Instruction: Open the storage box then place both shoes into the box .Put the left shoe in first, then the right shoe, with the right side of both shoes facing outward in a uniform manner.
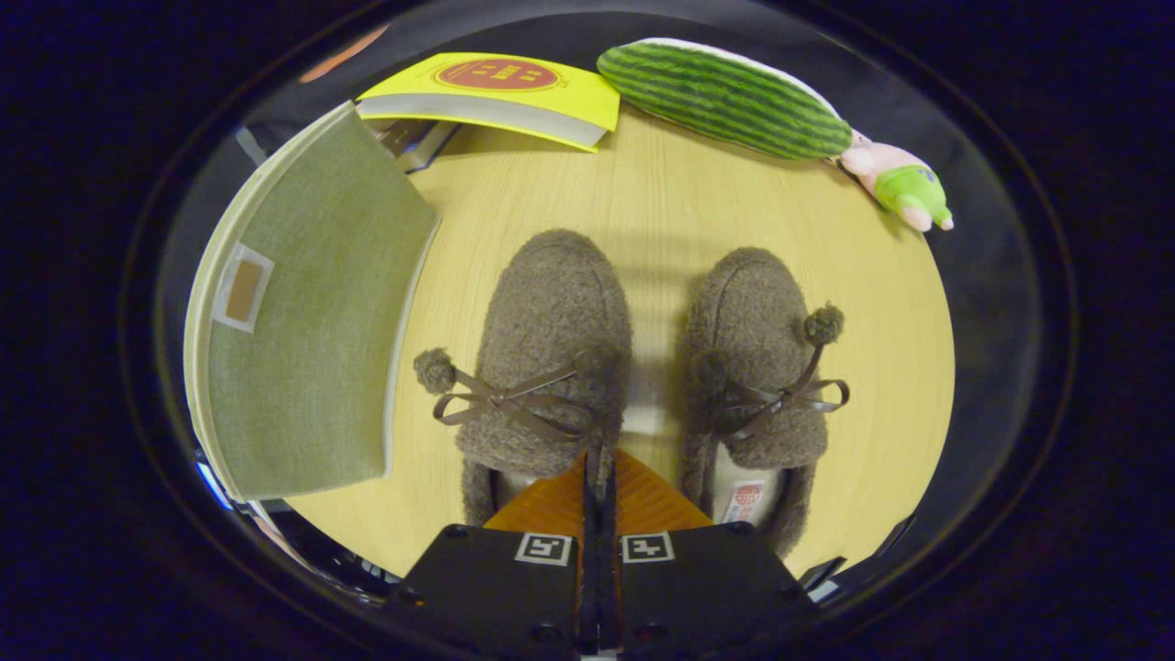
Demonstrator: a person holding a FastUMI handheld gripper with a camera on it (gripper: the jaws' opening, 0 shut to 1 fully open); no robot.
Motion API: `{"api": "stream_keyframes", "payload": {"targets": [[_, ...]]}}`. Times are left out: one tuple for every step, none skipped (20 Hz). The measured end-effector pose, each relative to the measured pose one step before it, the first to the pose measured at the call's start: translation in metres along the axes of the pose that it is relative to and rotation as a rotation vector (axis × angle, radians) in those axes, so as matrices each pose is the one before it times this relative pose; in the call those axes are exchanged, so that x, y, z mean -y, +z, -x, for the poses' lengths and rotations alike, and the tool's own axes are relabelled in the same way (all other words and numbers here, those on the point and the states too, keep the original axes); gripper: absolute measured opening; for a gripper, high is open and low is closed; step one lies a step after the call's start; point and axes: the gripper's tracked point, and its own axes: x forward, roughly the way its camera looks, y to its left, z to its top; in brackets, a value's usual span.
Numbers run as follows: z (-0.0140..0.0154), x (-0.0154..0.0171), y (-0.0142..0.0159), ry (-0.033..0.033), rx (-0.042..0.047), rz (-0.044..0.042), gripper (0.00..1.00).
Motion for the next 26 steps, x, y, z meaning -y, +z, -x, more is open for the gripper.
{"api": "stream_keyframes", "payload": {"targets": [[0.00570, -0.00329, -0.00091, 0.01778, -0.00001, -0.02180, 0.07], [0.00475, -0.00022, -0.00029, 0.00310, -0.00297, -0.00693, 0.07], [0.00456, 0.00277, -0.00160, -0.01045, 0.00006, 0.00293, 0.06], [0.00450, 0.00193, -0.00030, -0.00936, 0.00589, 0.00388, 0.06], [0.00587, 0.00128, -0.00079, -0.00275, 0.00621, -0.00101, 0.07], [0.00479, -0.00099, 0.00016, 0.00588, 0.00699, -0.01278, 0.06], [0.00621, -0.00188, 0.00019, 0.00933, 0.00374, -0.00853, 0.06], [0.00711, -0.00242, 0.00091, 0.01193, 0.00851, -0.00584, 0.06], [0.00752, -0.00272, 0.00325, 0.00953, 0.01621, 0.00175, 0.06], [0.00826, -0.00218, 0.00337, 0.00479, 0.02044, -0.00004, 0.06], [0.00963, -0.00249, 0.00366, 0.00191, 0.01795, 0.00258, 0.07], [0.00925, -0.00360, 0.00392, 0.00104, 0.01683, -0.00548, 0.07], [0.01003, -0.00524, 0.00373, 0.00543, 0.01350, -0.00949, 0.06], [0.00953, -0.00931, 0.00381, 0.01863, 0.01017, -0.00814, 0.06], [0.00957, -0.01108, 0.00417, 0.02770, 0.00879, -0.00747, 0.06], [0.00853, -0.01206, 0.00399, 0.03441, 0.01058, -0.00673, 0.06], [0.00820, -0.01147, 0.00389, 0.02924, 0.01136, -0.00743, 0.06], [0.00752, -0.01174, 0.00363, 0.02401, 0.01042, -0.00897, 0.06], [0.00579, -0.01147, 0.00411, 0.01754, 0.01402, -0.00702, 0.06], [0.00487, -0.01071, 0.00501, 0.01201, 0.01821, -0.00884, 0.06], [0.00225, -0.01067, 0.00567, 0.01087, 0.01903, -0.01531, 0.06], [0.00193, -0.01066, 0.00524, 0.01338, 0.01902, -0.04417, 0.07], [-0.00030, -0.01207, 0.00471, 0.02065, 0.01408, -0.05210, 0.06], [-0.00192, -0.01204, 0.00444, 0.02429, 0.01529, -0.04892, 0.06], [-0.00387, -0.01056, 0.00433, 0.01925, 0.01465, -0.02102, 0.06], [-0.00372, -0.00906, 0.00295, 0.01202, 0.01425, -0.00990, 0.06]]}}
